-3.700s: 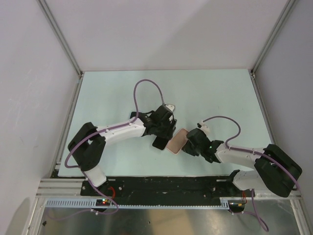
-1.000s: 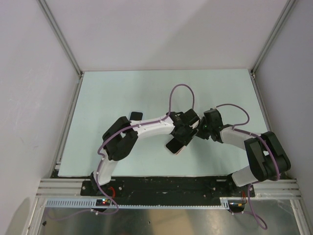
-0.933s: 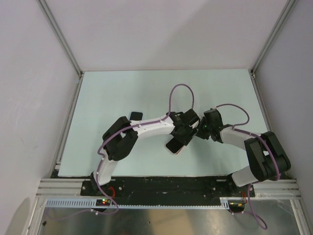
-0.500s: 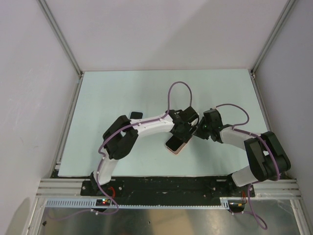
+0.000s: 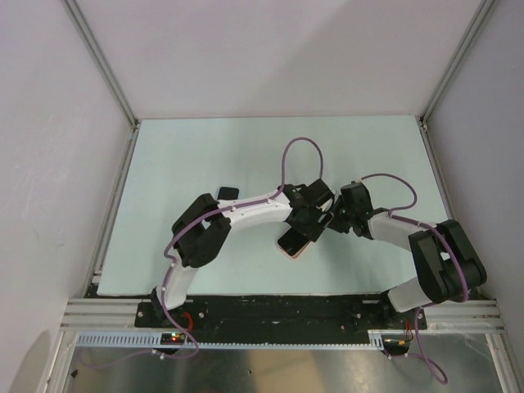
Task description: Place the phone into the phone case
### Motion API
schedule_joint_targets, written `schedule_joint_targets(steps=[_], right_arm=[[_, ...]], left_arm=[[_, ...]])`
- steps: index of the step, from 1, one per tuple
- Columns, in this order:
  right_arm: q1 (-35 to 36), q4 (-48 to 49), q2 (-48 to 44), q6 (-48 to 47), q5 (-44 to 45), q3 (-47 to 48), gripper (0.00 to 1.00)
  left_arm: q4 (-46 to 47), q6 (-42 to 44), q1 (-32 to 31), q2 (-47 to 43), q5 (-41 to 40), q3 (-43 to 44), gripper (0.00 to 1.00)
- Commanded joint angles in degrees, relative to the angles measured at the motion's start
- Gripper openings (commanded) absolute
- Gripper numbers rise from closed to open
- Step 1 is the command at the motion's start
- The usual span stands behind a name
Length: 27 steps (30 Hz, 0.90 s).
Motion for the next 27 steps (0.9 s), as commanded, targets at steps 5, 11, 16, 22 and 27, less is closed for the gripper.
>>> schedule_joint_targets(steps=[5,11,16,22,27], right_arm=[[0.83,0.1,0.87,-1.08,0.47,1.19,0.22],[2.9,-0.13,0.71,-1.29,0.45,1.25,0.22],[5.43,2.96,3.27,-3.61,-3.97,4.09,0.25],[8.52,1.62,8.06,-5.31,-4.35,9.97,0.37],[5.2,-2.46,3.91,-4.65,-0.78,9.12,0.54]], left_arm=[[1.62,-1.0,-0.62,-9.05,-3.43,0.07,0.9],[2.43,-5.78,0.91,-16.94,-10.68,-7.15,0.86],[8.01,-8.65,5.41,-23.76,-8.52,-19.57,0.73],[13.78,-10.72,8.59,-28.17,-4.97,-29.28,0.64],[17.29,-11.81,10.36,-26.38,-1.22,-30.58,0.54]])
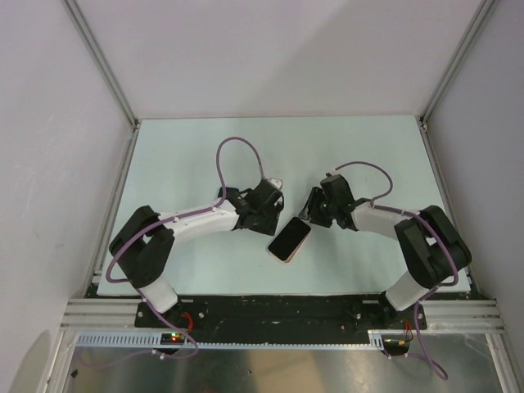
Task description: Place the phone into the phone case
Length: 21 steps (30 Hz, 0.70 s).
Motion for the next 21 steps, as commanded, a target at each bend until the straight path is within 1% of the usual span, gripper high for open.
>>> schedule_joint_targets(steps=[1,3,7,15,21], right_arm=[[-3.09,-3.95,-5.0,-0.16,1.66,-0.77,0.58],[-4.45,-4.87,-8.39,0.01,1.97,-2.63,0.62],[-4.34,-5.54,-14.48,1.25,1.52,-6.92,0.64],[4.34,-1.09,-21.35,10.5,4.02,-16.51,0.61],[11.62,3.19,-24.5,16.32,8.6,-21.26,0.58]], left_arm=[[7.2,-2.26,1.41,-0.42,4.65,0.73,0.51],[7.83,-2.38,1.63,0.66,5.64,1.29,0.47],[9.12,-2.95,1.63,1.94,6.85,1.02,0.38],[11.25,-3.3,1.21,3.24,7.84,-0.79,0.26],[11.82,-3.49,0.74,1.82,7.03,-3.75,0.2]])
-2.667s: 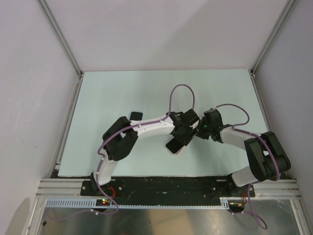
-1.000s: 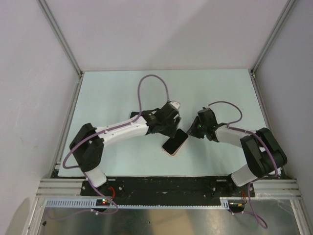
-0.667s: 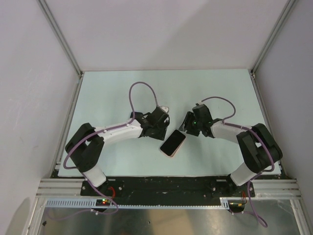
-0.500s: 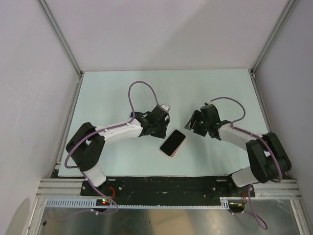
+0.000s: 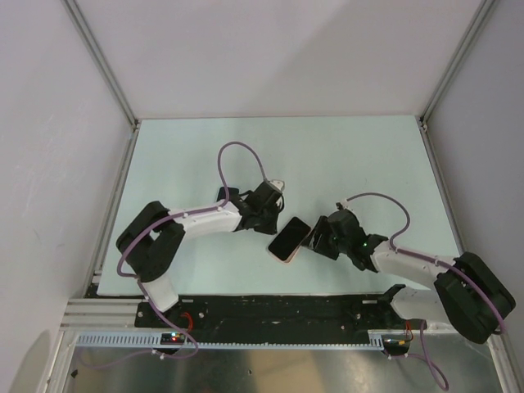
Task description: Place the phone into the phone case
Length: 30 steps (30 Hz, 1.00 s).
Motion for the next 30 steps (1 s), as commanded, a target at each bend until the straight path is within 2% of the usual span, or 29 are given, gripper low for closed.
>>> schedule_joint_targets(steps=[1,15,30], right_arm=[[4.11,5.07,-1.98,5.94,4.86,-1.9,0.58],[18.59,10.75,4.97,18.82,9.82,-2.32,0.57],[19.39,12.97,8.95,22.0,12.5,-2.43,0.58]], left_arm=[[1.9,-0.97,-0.73,-1.75,-0.3,-2.01,0.19],[2.12,-2.18,-3.97,-4.64,-1.74,-5.88,0.15],[2.22,-4.47,-9.54,-2.53,-2.69,-4.7,0.12]])
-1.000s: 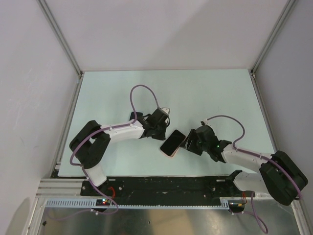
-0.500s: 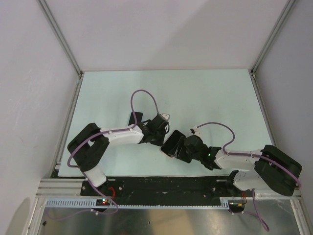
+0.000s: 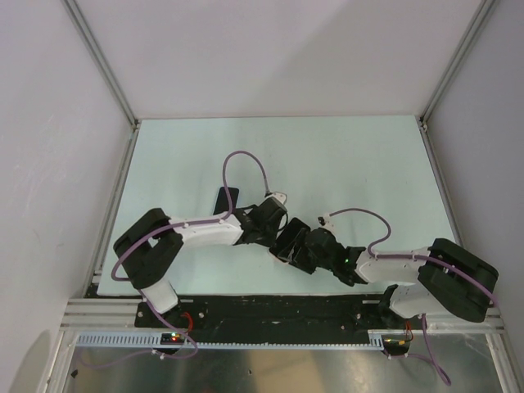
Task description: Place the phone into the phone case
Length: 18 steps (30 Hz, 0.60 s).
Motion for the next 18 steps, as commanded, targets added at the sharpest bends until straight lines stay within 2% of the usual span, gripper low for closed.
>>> schedule_joint_targets(steps=[1,7,14,18], right_arm=[[0.07,-1.43,2.03,0.44,4.6,-0.4,0.58],[-0.09,-3.64,-0.23,-1.2,5.53,-1.13,0.58],[-0.85,-6.06,-2.82,-3.28,6.32,-2.15,0.59],[-0.93,-6.48,-3.26,-3.81,6.39,-2.6,0.59]], left_arm=[[1.73,-3.56,-3.93,0.11,3.01,1.13,0.12],[1.61,-3.51,-3.65,-1.81,0.82,0.01,0.16],[0.97,-1.99,-0.94,-6.73,0.99,-0.37,0.36],[0.68,-1.75,0.39,-9.81,1.94,-1.4,0.39]])
